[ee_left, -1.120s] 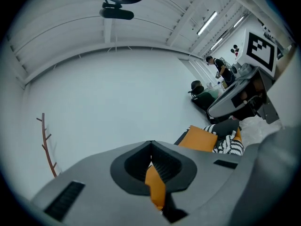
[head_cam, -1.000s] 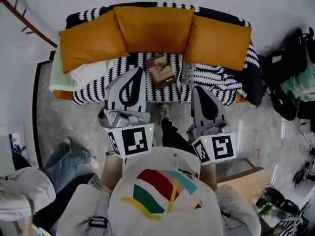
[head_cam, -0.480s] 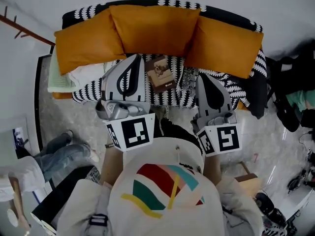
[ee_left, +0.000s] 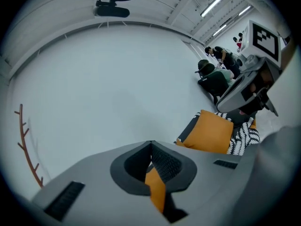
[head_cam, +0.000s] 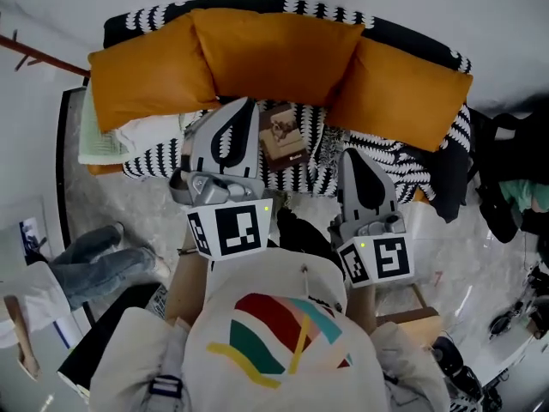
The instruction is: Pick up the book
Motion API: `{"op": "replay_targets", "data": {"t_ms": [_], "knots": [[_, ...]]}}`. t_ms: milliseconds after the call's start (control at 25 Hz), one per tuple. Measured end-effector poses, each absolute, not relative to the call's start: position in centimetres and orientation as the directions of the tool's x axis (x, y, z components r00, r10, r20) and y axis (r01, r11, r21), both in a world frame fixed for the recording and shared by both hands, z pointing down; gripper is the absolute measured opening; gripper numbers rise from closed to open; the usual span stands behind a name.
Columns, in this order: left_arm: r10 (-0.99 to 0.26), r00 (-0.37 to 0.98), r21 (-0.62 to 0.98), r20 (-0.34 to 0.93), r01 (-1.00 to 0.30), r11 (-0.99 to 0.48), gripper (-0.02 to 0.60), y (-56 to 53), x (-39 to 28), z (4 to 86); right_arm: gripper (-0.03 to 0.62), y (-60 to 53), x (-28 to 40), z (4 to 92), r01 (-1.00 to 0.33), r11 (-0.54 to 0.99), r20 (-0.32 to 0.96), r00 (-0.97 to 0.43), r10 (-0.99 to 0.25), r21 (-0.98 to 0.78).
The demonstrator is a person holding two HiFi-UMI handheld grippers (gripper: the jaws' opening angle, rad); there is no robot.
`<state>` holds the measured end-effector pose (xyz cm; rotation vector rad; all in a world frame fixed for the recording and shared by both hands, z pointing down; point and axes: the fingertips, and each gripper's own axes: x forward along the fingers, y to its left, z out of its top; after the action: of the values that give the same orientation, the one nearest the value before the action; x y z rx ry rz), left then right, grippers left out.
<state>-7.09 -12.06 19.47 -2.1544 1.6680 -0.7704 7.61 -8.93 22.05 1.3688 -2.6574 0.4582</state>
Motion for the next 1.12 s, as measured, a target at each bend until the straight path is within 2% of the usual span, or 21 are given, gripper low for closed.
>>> {"op": "replay_targets", "data": {"t_ms": [160, 280, 400, 520, 560, 600, 800, 880, 1000, 1120], "knots": [[-0.904, 0.238, -0.384, 0.356, -0.844, -0.374, 0.008, -12.9, -6.4, 26.3, 0.014, -10.3, 7.0, 27.2, -0.804, 0.518, 0.334, -0.593, -0.733, -0.291], [-0.836, 0.370, -0.072, 0.406, -0.899, -0.433, 0.008, -13.6, -6.0, 34.5, 0.014, -11.2, 5.9, 33.0, -0.790, 0.484, 0.391, -0.609, -0.690, -0.377], [-0.768, 0.472, 0.229, 0.433, -0.882, -0.413, 0.008, -13.8, -6.2, 45.0, 0.014, -12.0, 5.1, 39.6, -0.802, 0.433, 0.440, -0.591, -0.676, -0.411], [-0.679, 0.527, 0.302, 0.511, -0.849, -0.433, 0.016, -12.9, -5.3, 55.9, 0.014, -11.6, 4.9, 45.7, -0.811, 0.386, 0.513, -0.580, -0.633, -0.441], [-0.650, 0.548, 0.351, 0.527, -0.837, -0.420, 0.084, -12.5, -4.7, 59.1, 0.014, -11.2, 4.7, 47.5, -0.808, 0.373, 0.533, -0.583, -0.613, -0.456], [-0.629, 0.562, 0.417, 0.538, -0.825, -0.381, 0.160, -11.9, -4.3, 62.1, 0.014, -10.6, 4.4, 49.1, -0.805, 0.362, 0.551, -0.588, -0.592, -0.470], [-0.594, 0.518, 0.594, 0.615, -0.800, -0.084, 0.266, -8.9, -4.7, 73.8, 0.014, -7.5, 2.5, 54.7, -0.783, 0.351, 0.605, -0.621, -0.499, -0.514], [-0.615, 0.500, 0.678, 0.610, -0.730, 0.079, 0.312, -7.9, -5.7, 76.7, 0.014, -6.9, 2.3, 55.7, -0.777, 0.336, 0.616, -0.627, -0.476, -0.532], [-0.634, 0.491, 0.760, 0.597, -0.601, 0.249, 0.324, -7.0, -7.0, 79.5, 0.014, -6.9, 2.5, 56.5, -0.765, 0.300, 0.610, -0.638, -0.469, -0.570], [-0.624, 0.546, 0.814, 0.558, -0.507, 0.284, 0.322, -6.3, -7.2, 80.6, 0.014, -7.3, 2.9, 56.8, -0.764, 0.286, 0.605, -0.636, -0.479, -0.578]]}}
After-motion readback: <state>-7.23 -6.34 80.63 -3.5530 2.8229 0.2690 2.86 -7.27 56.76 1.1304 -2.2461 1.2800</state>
